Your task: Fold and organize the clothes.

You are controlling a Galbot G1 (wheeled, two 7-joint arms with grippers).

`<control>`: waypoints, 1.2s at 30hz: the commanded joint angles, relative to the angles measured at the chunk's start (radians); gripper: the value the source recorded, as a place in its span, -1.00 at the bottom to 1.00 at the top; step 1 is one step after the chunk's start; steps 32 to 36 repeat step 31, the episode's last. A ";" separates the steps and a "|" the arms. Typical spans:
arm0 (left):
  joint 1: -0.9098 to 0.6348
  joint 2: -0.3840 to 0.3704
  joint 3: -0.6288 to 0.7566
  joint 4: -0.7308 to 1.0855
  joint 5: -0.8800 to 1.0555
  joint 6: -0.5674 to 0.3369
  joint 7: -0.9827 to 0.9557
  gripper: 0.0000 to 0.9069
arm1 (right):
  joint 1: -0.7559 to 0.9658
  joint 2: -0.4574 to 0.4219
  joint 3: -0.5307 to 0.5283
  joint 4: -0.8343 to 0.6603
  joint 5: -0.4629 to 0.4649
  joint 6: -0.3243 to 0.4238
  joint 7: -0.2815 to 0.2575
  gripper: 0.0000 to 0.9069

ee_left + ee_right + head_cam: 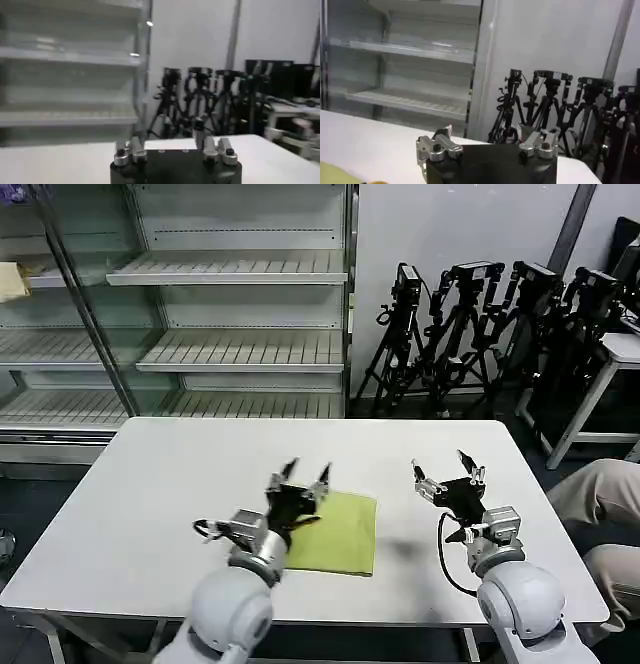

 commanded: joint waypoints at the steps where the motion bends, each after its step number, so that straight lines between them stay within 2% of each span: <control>1: 0.041 0.176 -0.369 0.091 0.064 -0.089 0.174 1.00 | 0.032 0.010 -0.013 -0.068 -0.014 0.042 -0.015 1.00; 3: 0.061 0.187 -0.386 0.104 0.080 -0.126 0.223 1.00 | 0.043 0.015 -0.020 -0.090 -0.018 0.056 -0.013 1.00; 7: 0.086 0.189 -0.390 0.164 0.183 -0.223 0.305 1.00 | 0.072 0.032 -0.031 -0.128 -0.080 0.066 0.024 1.00; 14: 0.072 0.181 -0.393 0.208 0.190 -0.267 0.345 1.00 | 0.041 0.014 -0.001 -0.107 -0.101 0.077 0.019 1.00; 24: 0.085 0.177 -0.404 0.226 0.214 -0.377 0.395 1.00 | 0.032 0.019 0.002 -0.143 -0.156 0.168 -0.014 1.00; 29: 0.090 0.178 -0.399 0.241 0.235 -0.421 0.403 1.00 | 0.057 0.032 -0.011 -0.153 -0.184 0.168 -0.005 1.00; 31: 0.091 0.181 -0.402 0.243 0.257 -0.444 0.414 1.00 | 0.057 0.038 -0.015 -0.154 -0.198 0.167 0.021 1.00; 36: 0.091 0.181 -0.402 0.243 0.257 -0.444 0.414 1.00 | 0.057 0.038 -0.015 -0.154 -0.198 0.167 0.021 1.00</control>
